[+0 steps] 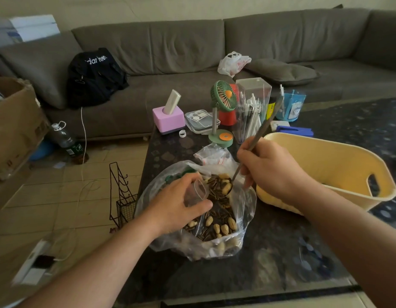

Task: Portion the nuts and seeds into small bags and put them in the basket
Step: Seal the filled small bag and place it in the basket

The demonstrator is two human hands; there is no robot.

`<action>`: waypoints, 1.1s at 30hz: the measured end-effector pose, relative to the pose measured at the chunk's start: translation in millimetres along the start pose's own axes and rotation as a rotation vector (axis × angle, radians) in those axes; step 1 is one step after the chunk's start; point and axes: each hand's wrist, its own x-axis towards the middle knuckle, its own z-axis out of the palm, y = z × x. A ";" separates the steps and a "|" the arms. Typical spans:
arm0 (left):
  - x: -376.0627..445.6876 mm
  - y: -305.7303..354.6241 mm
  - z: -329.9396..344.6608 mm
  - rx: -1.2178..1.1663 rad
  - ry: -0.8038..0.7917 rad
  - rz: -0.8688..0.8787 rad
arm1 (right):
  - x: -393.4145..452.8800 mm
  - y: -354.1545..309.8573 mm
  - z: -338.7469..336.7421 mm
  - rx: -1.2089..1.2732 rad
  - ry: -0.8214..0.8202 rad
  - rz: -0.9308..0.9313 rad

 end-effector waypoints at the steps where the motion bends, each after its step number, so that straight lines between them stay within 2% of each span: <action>1: 0.2 0.2 1.4 0.010 0.017 0.013 | 0.1 -4.5 -5.1 -0.021 0.012 -0.019; 10: 4.6 1.3 6.5 0.095 0.117 0.020 | 2.5 -20.8 -15.4 -0.126 0.000 -0.130; 15: 6.9 4.2 8.3 0.152 0.156 0.005 | -3.3 -24.7 -7.7 -0.305 -0.053 -0.329; 22: 8.0 7.5 9.0 0.151 0.167 0.001 | -3.6 -23.2 -0.8 -0.434 0.008 -0.504; 33: 9.1 7.7 10.4 0.121 0.170 -0.010 | -2.9 -22.9 2.0 -0.453 0.001 -0.544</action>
